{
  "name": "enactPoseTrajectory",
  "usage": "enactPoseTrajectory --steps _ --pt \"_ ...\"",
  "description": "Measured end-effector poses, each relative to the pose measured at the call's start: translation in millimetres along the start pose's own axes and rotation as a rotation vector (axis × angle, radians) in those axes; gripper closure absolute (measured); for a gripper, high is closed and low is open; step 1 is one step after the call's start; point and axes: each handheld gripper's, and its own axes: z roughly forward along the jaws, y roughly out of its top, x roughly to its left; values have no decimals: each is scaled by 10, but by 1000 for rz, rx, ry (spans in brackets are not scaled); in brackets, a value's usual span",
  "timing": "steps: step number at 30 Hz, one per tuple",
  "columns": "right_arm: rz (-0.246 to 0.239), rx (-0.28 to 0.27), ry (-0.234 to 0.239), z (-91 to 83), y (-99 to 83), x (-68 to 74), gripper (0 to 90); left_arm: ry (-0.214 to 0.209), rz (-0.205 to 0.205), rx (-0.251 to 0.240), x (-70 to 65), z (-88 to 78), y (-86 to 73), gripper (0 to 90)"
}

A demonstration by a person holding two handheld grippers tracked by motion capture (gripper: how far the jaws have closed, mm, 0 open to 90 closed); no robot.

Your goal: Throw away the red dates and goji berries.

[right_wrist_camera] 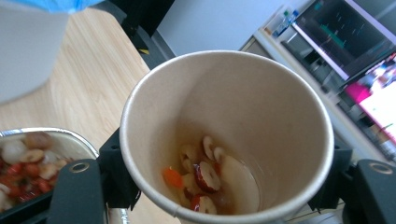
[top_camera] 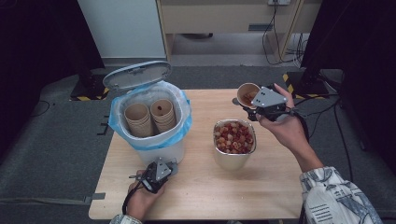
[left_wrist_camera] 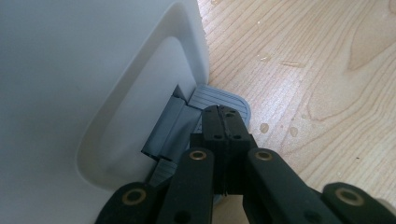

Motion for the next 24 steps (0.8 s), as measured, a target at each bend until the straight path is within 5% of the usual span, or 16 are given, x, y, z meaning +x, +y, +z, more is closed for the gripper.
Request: enactPoseTrajectory --steps 2,13,24 --pt "-86 7 -19 -10 27 34 289 -1 -3 0 -2 1 -1 899" --pt "-269 33 -66 -23 65 79 289 -1 0 0 1 0 0 899" --pt "-297 54 -68 -40 72 60 289 -1 0 1 1 -1 1 899"
